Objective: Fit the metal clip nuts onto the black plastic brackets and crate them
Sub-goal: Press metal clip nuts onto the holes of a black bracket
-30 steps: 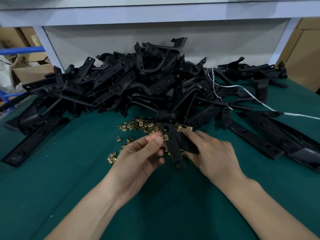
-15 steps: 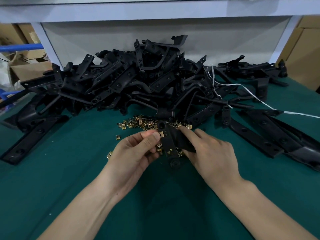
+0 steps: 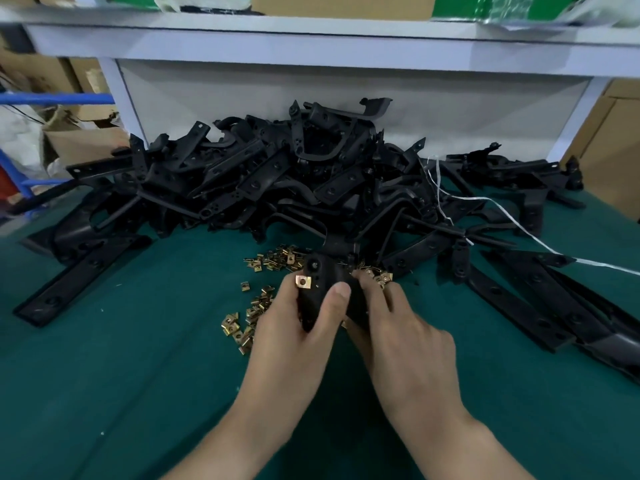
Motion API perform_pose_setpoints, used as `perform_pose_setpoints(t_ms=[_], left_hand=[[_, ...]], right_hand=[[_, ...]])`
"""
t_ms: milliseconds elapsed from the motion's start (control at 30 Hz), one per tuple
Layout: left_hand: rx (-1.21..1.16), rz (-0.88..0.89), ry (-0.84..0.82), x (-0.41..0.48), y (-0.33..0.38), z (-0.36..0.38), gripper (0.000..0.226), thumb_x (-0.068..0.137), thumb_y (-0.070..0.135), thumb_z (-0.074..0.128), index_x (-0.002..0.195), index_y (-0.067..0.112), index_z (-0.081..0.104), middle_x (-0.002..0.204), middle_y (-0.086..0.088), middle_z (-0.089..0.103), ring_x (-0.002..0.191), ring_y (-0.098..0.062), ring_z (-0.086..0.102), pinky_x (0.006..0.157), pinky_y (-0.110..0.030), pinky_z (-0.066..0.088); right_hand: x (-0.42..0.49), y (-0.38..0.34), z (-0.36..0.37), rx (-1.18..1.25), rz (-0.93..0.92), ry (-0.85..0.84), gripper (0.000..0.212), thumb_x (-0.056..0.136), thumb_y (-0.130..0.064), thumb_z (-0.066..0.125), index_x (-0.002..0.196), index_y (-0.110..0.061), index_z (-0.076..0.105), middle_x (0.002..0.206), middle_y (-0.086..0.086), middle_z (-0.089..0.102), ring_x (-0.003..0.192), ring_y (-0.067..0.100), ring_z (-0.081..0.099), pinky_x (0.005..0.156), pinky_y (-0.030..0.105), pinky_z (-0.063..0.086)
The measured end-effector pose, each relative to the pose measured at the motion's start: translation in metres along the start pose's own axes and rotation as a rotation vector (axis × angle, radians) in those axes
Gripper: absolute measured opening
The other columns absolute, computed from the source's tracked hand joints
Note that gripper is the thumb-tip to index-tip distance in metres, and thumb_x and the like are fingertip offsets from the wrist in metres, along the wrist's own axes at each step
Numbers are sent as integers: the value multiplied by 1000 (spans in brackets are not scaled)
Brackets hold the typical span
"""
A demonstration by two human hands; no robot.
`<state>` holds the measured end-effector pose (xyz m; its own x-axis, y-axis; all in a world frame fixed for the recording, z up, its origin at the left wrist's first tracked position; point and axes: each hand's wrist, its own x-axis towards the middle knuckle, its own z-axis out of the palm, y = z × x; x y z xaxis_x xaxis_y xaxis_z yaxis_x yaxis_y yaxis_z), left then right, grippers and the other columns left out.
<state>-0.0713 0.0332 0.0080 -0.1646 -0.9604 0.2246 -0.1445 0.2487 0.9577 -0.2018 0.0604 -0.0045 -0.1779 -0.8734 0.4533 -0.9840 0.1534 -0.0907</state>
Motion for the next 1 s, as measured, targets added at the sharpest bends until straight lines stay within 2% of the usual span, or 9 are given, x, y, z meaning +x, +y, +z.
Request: perform_pose_setpoints(t_ms=[67,133,200,300,500,800,900,1000], left_hand=[[46,-18,46,3,-4,-2,25,89,61,56,93,37,61,80,13,70,69,-6,62,59,-17,47],[74,-32,80,4,-9,-2,22,89,59,57,91,37,59,76,15,69,67,-5,62,60,-23,47],[112,-31,85,5,-12,-2,24,90,60,55,84,37,56,62,18,62,54,-3,53,51,-16,37],[152,-22,87,5,-17,-1,33,92,61,52,80,30,54,52,18,54,46,-4,46,49,-18,32],[209,-3,116,6,-20,-2,40,93,62,49,76,26,52,50,16,52,46,-8,44,52,-30,33],[245,4,120,7,-22,-2,42,92,63,48,75,25,52,50,16,52,46,-10,42,53,-31,35],[249,12,118,8,-22,-2,41,94,60,50,72,25,49,49,18,50,45,-9,42,52,-30,34],[275,39,117,7,-22,-2,40,96,54,50,70,25,47,47,18,48,44,-9,41,50,-28,31]], right_hand=[[-2,-2,-1,1,-20,-20,96,53,-23,99,133,-21,46,99,1,64,47,13,60,39,22,19],[-3,-1,1,7,-45,-47,92,56,-26,99,134,-21,50,100,0,64,49,13,61,40,23,21],[-3,-1,4,7,-46,-69,90,54,-28,99,132,-21,56,98,-1,64,49,12,62,40,22,22],[-2,0,7,4,-57,-63,85,54,-30,99,129,-19,62,94,-2,66,47,13,61,41,22,20],[-1,1,9,15,-74,-46,82,58,-31,97,130,-19,62,92,-3,65,47,14,61,41,23,20],[-2,1,7,67,-74,-65,72,70,-35,90,133,-20,59,95,-3,64,50,17,62,41,23,22],[-1,1,6,68,-77,-88,70,77,-38,84,138,-25,53,103,-5,64,58,17,66,44,24,26],[-1,2,7,74,-75,-97,72,72,-37,89,135,-24,57,101,-5,65,55,17,65,42,24,26]])
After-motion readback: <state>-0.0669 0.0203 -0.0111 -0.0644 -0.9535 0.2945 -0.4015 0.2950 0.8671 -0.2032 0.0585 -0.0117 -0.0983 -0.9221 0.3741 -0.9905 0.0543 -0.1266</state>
